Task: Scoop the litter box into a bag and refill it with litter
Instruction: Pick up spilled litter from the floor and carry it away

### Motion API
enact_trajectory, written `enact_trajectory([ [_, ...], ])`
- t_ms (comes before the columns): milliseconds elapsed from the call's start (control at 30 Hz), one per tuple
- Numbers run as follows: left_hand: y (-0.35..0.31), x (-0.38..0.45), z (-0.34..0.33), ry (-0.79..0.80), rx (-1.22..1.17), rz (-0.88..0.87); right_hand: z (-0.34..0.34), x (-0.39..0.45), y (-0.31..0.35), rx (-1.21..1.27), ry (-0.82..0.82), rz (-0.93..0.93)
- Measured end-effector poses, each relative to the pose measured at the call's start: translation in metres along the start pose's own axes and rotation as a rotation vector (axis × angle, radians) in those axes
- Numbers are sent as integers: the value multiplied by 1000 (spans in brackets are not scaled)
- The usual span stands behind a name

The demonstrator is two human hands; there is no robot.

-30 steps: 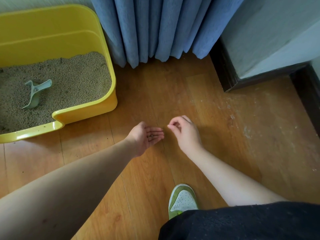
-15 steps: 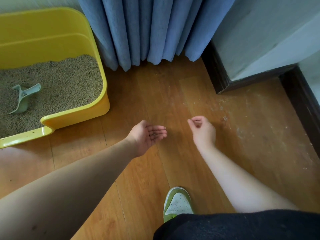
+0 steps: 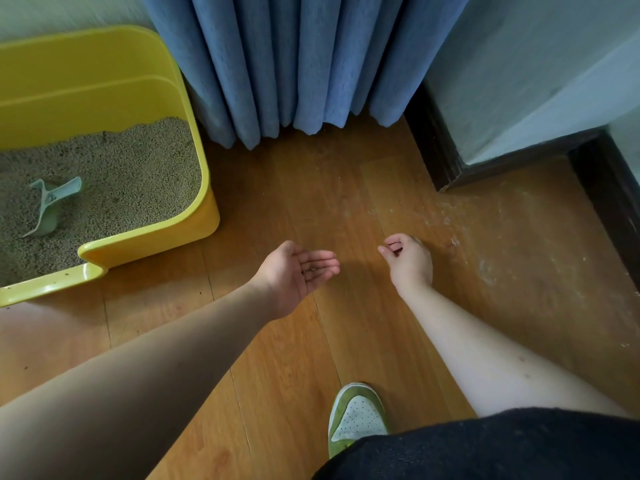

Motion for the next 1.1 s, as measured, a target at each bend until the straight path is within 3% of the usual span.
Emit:
enact_trajectory([
  [333, -2, 2, 19, -84, 5, -8, 0, -7, 26, -46, 25, 99],
  [533, 2, 6, 27, -178, 56, -31, -12, -74, 116, 120, 235, 483],
  [733, -5, 2, 31, -195, 49, -109, -13, -110, 145, 44, 235, 689],
  [867, -3, 0, 30, -160, 55, -80, -10, -110, 143, 110, 227, 659],
  [1100, -5, 0, 54, -170, 48, -26, -9, -77, 121, 130, 223, 392],
])
Point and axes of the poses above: each hand's wrist, its own x-axis towards the middle knuckle, its own z-axis out of the back of the hand, y = z × x, the point moved 10 cm from there along x, towards the middle knuckle, and after that the axes turned 7 degrees about -y, right-handed, at the moved point
